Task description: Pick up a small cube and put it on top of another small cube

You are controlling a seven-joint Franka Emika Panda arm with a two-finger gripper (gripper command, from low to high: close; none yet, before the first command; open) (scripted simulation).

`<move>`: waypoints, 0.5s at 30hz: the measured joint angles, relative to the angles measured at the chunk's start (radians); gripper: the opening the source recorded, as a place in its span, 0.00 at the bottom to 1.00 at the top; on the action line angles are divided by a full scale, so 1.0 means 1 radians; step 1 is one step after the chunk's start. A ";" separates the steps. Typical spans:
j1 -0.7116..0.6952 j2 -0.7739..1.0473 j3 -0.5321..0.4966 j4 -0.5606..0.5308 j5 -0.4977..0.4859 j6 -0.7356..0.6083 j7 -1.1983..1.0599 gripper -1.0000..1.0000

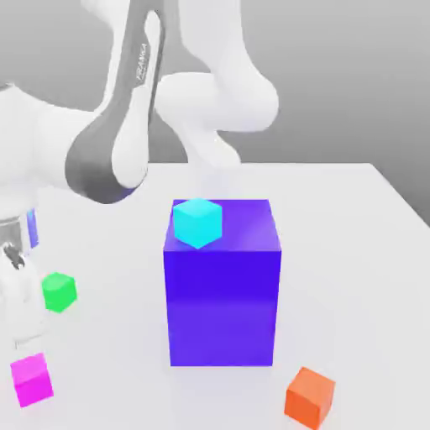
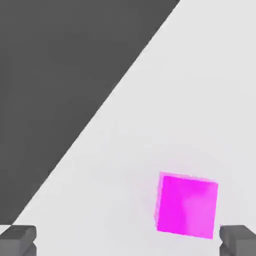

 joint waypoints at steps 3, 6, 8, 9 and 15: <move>-0.030 0.109 0.022 0.015 0.039 0.070 -0.015 0.50; -0.057 0.202 0.053 0.035 0.067 0.141 -0.035 0.00; -0.057 0.202 0.053 0.035 0.067 0.141 -0.035 0.00; -0.057 0.202 0.053 0.035 0.067 0.142 -0.035 0.00; -0.043 0.145 0.035 0.022 0.048 0.097 -0.020 0.00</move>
